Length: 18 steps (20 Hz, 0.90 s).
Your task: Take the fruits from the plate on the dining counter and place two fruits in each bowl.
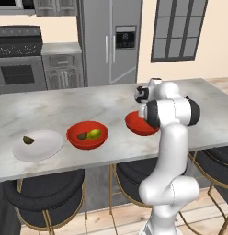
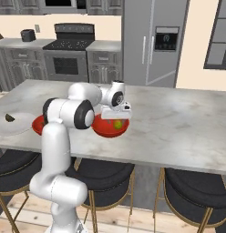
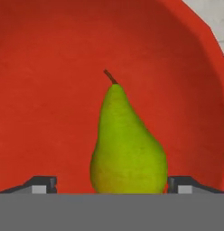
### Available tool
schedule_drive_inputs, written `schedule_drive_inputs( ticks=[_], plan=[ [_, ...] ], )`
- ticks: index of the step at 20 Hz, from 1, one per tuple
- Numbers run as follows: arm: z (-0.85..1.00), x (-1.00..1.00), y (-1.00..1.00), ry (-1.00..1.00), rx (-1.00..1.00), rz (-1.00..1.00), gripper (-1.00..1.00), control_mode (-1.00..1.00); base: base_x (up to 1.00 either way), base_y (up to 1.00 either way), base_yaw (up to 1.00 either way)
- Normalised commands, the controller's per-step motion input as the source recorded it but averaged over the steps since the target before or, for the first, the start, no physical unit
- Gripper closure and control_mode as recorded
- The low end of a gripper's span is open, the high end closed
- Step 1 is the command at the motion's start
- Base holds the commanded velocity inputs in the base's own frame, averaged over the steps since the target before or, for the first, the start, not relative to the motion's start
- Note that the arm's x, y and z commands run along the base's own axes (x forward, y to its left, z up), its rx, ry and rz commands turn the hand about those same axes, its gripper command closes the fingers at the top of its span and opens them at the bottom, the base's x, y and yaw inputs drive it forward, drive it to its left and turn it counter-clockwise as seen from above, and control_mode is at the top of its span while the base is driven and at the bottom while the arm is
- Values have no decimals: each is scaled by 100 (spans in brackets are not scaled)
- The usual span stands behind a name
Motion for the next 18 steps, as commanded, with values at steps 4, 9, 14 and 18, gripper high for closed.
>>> schedule_drive_inputs(
  ticks=[4, 9, 14, 18],
  plan=[
    [72, -69, 22, -14, 0, 0, -100, -100, 0, 0, 0],
    [66, -100, 32, -11, 1, -4, -100, -100, 0, 0, 0],
    [64, -100, 43, -9, 2, -10, -100, -100, 0, 0, 0],
    [92, -100, 76, -3, 0, -8, -100, -100, 0, 0, 0]
  ],
)
